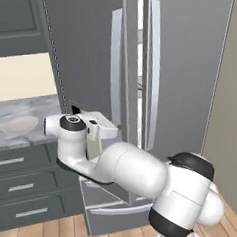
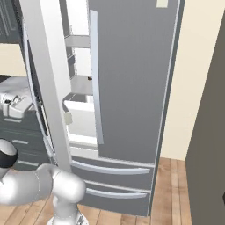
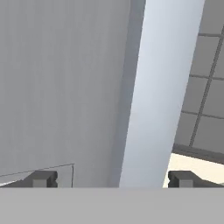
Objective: Place the fish on the counter behind the older fish on the same shelf of the fridge to maintain FIFO order. Close the fridge door when finished.
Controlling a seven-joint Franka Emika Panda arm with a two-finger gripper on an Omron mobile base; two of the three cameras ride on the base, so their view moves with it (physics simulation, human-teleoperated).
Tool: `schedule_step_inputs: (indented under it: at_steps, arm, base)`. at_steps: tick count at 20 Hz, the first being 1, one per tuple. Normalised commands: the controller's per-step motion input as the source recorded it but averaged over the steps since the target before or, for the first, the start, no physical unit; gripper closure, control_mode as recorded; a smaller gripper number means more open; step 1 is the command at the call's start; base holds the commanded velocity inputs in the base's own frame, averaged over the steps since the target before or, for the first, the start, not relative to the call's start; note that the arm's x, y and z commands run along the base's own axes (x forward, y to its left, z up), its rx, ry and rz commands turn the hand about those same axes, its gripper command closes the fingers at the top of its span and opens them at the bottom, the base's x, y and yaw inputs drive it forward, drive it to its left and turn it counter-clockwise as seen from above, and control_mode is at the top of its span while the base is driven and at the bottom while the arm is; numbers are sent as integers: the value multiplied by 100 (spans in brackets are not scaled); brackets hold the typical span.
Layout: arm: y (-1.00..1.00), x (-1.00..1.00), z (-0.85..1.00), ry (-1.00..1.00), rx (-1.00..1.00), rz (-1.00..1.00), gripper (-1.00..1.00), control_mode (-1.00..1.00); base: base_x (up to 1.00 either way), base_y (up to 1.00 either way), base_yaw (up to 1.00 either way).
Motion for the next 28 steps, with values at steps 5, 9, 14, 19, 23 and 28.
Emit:
schedule_step_inputs:
  at_steps: [5,9,14,19,23,28]
  arm:
    - [-96,-25,-32,-38,0,63,-100,-100]
    - [-100,-21,-33,-38,0,60,-100,-100]
    - [-95,14,-22,-22,0,61,-100,-100]
    - [-85,49,-1,-13,0,58,-100,-100]
    - [-67,65,3,-2,0,44,-100,-100]
    - [-42,55,5,-3,0,39,-100,-100]
  base:
    - [0,0,0]
    - [0,0,0]
    - [0,0,0]
    - [0,0,0]
    - [0,0,0]
    - [0,0,0]
